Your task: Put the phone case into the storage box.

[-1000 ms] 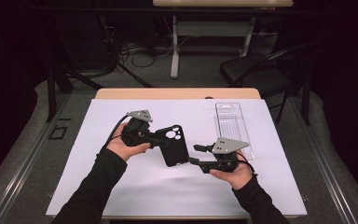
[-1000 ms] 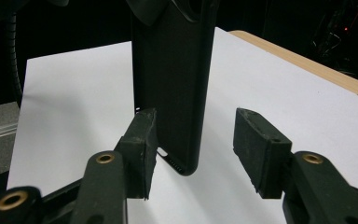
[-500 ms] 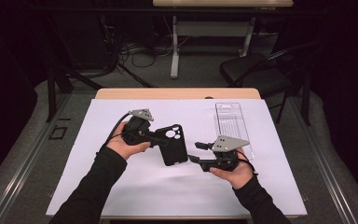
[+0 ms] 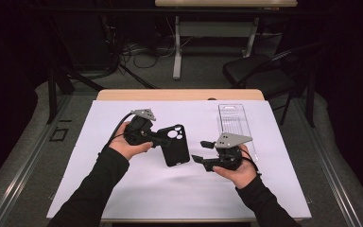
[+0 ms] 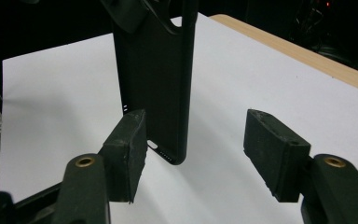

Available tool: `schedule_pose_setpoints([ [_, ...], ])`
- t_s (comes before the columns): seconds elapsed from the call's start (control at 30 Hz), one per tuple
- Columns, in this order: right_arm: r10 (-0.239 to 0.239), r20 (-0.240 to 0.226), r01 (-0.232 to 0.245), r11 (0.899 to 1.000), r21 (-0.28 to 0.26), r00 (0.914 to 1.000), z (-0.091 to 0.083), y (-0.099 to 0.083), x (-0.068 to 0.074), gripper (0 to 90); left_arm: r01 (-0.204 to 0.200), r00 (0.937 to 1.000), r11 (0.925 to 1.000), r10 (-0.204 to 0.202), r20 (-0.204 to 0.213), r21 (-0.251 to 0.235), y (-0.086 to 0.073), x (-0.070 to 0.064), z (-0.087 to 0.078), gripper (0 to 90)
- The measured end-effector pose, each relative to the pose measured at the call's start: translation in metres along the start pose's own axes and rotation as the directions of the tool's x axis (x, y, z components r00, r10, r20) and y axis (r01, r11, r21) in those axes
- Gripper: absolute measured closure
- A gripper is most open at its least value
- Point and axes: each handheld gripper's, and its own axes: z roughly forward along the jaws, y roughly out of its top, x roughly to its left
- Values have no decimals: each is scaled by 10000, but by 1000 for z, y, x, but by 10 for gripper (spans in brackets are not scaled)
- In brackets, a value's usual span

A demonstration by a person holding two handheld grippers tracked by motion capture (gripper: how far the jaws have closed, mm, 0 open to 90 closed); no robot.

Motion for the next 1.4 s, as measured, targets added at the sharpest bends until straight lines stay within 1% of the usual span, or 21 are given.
schedule_pose_setpoints([
  [0.03,103,68,-104,9999,27,9999,0,1,0,366,-5,10000,10000,5,19,10,0,0,0,810],
  [0.13,165,228,-166,9998,68,9996,1,3,-1,350,53,10000,9999,-54,49,94,0,1,1,811],
  [0.2,269,338,-271,9996,50,9991,1,5,-1,333,79,10000,9999,-78,-33,139,1,0,1,811],
  [0.23,322,342,-324,9995,55,9989,2,6,-1,328,82,10000,9999,-83,45,115,1,0,1,811],
  [0.3,428,386,-432,9990,91,9983,2,8,-1,310,100,9999,9999,-101,58,69,1,-1,1,811],
  [0.4,552,398,-555,9984,72,9977,1,11,-1,273,104,9999,9998,-105,46,152,2,-1,2,811],
  [0.5,562,473,-573,9981,224,9973,1,14,-1,220,134,9998,9997,-131,-138,206,3,-2,3,811],
  [0.53,576,502,-592,9978,300,9971,1,15,-1,194,187,9998,9997,-186,-72,132,3,-2,3,811],
  [0.57,610,514,-630,9973,377,9968,1,15,-1,165,237,9997,9996,-235,-104,120,3,-3,3,811],
  [0.63,695,474,-719,9961,518,9965,2,16,-1,158,242,9996,9995,-239,-152,181,4,-3,4,811],
  [0.7,774,577,-801,9957,474,9953,2,16,-1,151,239,9995,9994,-233,-226,257,4,-4,5,811],
  [0.77,793,523,-819,9954,494,9955,3,16,-1,151,279,9988,9992,-268,-405,269,4,-4,5,811],
  [0.83,723,529,-750,9959,509,9960,3,16,-1,173,273,9987,9992,-260,-444,296,5,-5,6,811],
  [0.93,553,542,-581,9969,526,9970,3,17,-1,224,187,9992,9991,-174,-361,368,6,-5,8,811],
  [0.97,536,546,-563,9971,505,9971,3,17,-2,255,191,9985,9992,-172,-521,357,6,-6,8,812],
  [1.07,526,471,-548,9975,453,9975,1,17,-4,322,178,9992,9993,-165,-368,341,8,-6,10,811],
  [1.13,585,439,-604,9973,417,9973,0,18,-5,354,144,9991,9993,-131,-398,335,9,-8,12,811],
  [1.2,506,477,-526,9978,411,9976,-1,18,-6,392,62,9995,9993,-49,-328,382,10,-8,13,811],
  [1.23,565,492,-584,9975,390,9972,-1,18,-7,407,63,9994,9994,-51,-346,347,11,-9,14,811],
  [1.3,494,453,-514,9977,441,9977,-2,19,-7,461,-17,9996,9992,29,-275,406,12,-10,14,812],
  [1.4,383,463,-409,9975,576,9982,-3,20,-5,485,-68,9997,9992,78,-249,389,13,-12,16,811],
])
